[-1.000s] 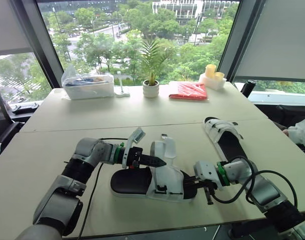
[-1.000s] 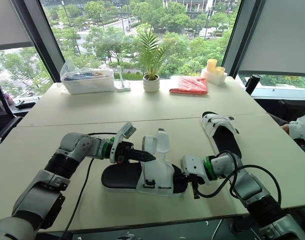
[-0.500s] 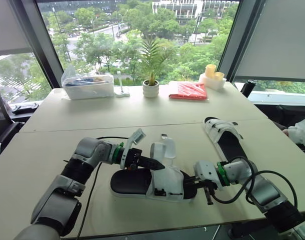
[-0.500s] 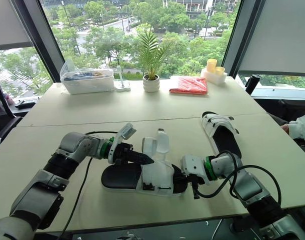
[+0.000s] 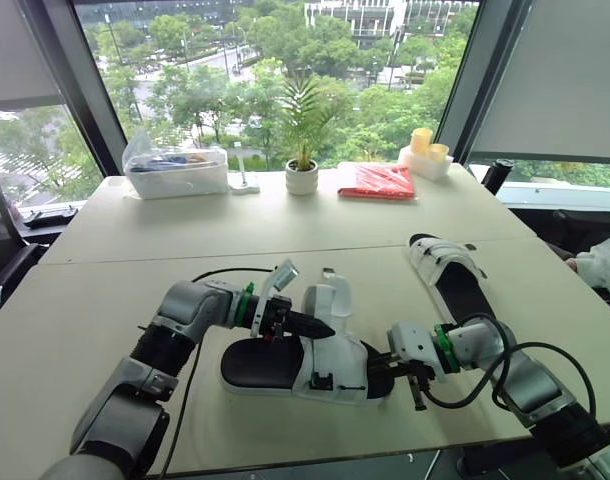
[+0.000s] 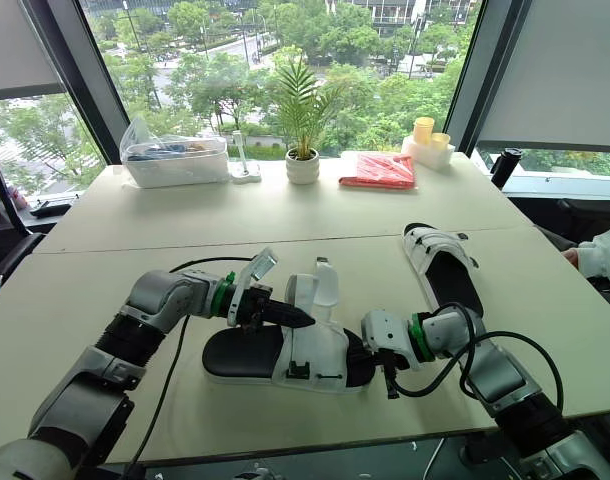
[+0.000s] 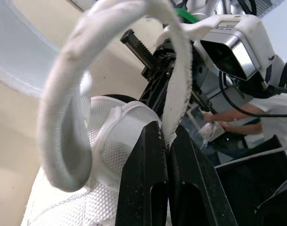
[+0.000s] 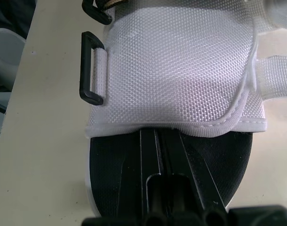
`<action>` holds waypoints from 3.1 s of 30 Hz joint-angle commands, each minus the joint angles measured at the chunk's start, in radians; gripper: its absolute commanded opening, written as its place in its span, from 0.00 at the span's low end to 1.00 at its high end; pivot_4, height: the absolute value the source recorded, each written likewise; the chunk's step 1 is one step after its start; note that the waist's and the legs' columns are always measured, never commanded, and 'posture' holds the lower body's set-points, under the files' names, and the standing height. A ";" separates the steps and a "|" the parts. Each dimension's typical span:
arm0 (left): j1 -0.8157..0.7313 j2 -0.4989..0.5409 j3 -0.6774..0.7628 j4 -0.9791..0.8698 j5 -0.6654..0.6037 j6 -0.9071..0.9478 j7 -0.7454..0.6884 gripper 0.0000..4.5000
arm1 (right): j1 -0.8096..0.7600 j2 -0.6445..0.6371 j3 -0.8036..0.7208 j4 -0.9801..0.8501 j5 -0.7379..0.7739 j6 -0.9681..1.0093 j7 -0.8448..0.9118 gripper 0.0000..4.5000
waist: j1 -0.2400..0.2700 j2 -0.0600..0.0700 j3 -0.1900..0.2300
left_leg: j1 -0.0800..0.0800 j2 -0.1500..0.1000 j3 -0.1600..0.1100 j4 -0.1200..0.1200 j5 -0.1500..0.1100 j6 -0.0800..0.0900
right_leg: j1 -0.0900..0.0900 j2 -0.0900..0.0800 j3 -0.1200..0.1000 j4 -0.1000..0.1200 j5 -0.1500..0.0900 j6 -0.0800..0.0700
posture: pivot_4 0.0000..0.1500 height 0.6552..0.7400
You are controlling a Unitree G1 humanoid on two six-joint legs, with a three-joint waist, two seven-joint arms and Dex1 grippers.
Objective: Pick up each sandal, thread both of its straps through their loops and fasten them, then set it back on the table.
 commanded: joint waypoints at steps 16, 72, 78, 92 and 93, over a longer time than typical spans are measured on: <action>0.035 0.071 -0.004 -0.152 0.016 -0.061 -0.040 0.01 | 0.027 -0.007 0.043 0.032 -0.053 0.032 0.008 0.00 | 0.000 0.000 0.000 | 0.000 0.000 0.000 0.000 0.000 0.000 | 0.000 0.000 0.000 0.000 0.000 0.000 | 1.00 1.00; 0.651 0.328 0.108 -0.709 -0.047 -0.250 0.064 0.99 | 0.037 0.006 0.058 0.045 -0.060 0.020 -0.001 0.00 | 0.000 0.000 0.000 | 0.000 0.001 0.000 -0.002 -0.002 -0.002 | -0.001 0.000 0.000 -0.003 -0.001 -0.002 | 1.00 1.00; 0.671 0.247 0.038 -0.659 0.035 -0.326 0.144 0.99 | 0.035 0.008 0.062 0.046 -0.064 0.017 0.002 0.00 | 0.000 0.000 -0.001 | 0.000 0.002 0.000 -0.003 -0.002 -0.002 | -0.001 -0.001 0.000 -0.004 -0.001 -0.002 | 1.00 1.00; 0.656 0.104 -0.033 -0.565 0.120 -0.407 0.220 0.99 | 0.035 0.004 0.058 0.036 -0.062 0.025 0.007 0.00 | 0.001 0.001 -0.002 | 0.001 0.002 0.000 -0.002 -0.002 -0.002 | 0.000 -0.001 0.000 -0.005 -0.001 -0.003 | 1.00 1.00; 0.654 0.101 -0.032 -0.563 0.119 -0.406 0.219 0.99 | 0.034 0.004 0.058 0.036 -0.063 0.026 0.007 0.00 | 0.001 0.001 -0.002 | 0.001 0.002 0.000 -0.002 -0.002 -0.002 | 0.000 -0.001 0.000 -0.005 -0.001 -0.003 | 1.00 1.00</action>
